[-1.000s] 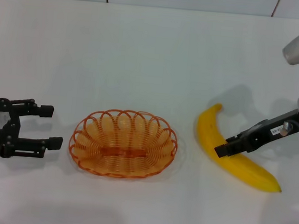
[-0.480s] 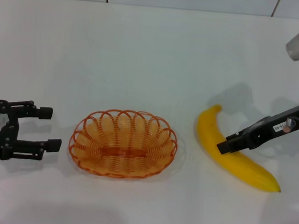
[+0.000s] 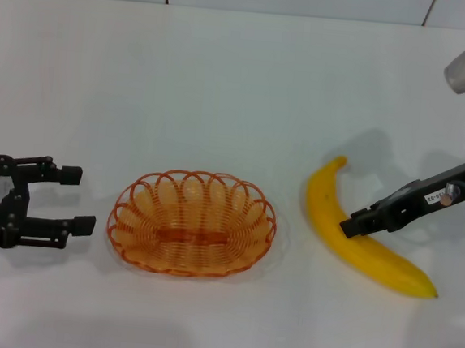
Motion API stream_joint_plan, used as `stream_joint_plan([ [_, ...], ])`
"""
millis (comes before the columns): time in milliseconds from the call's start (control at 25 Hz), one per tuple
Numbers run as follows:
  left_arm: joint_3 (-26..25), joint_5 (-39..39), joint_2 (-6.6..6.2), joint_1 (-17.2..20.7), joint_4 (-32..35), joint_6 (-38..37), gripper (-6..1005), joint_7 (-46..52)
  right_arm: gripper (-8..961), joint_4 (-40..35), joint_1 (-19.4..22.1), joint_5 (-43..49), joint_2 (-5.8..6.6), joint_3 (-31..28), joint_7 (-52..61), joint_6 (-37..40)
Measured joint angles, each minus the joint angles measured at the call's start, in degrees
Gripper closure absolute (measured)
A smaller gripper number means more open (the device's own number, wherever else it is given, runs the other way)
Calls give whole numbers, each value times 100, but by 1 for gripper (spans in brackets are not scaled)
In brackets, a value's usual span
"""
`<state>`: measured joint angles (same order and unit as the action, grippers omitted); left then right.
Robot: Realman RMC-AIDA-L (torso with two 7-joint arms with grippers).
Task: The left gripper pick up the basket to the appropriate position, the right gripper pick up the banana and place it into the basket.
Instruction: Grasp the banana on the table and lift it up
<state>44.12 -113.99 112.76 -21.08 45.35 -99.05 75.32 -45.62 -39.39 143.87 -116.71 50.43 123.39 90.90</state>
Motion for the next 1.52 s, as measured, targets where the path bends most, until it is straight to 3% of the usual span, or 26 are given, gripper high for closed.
stream_joint_plan([
  [200, 0, 0, 0, -15, 0, 0, 156, 0, 655, 0, -3, 16, 3, 14, -63, 43],
  [440, 0, 0, 0, -7, 0, 0, 156, 0, 635, -73, -15, 11, 6, -9, -151, 0],
  [640, 11, -34, 6, -19, 0, 0, 156, 0, 461, -79, -16, 15, 8, -16, -158, -8],
  [960, 9, -54, 9, -25, -8, 0, 156, 8, 282, -79, -16, 15, 9, -32, -158, -12],
  [1520, 13, -31, 19, -39, -9, 0, 156, 3, 290, 2, 12, 20, -12, 28, -159, -138],
])
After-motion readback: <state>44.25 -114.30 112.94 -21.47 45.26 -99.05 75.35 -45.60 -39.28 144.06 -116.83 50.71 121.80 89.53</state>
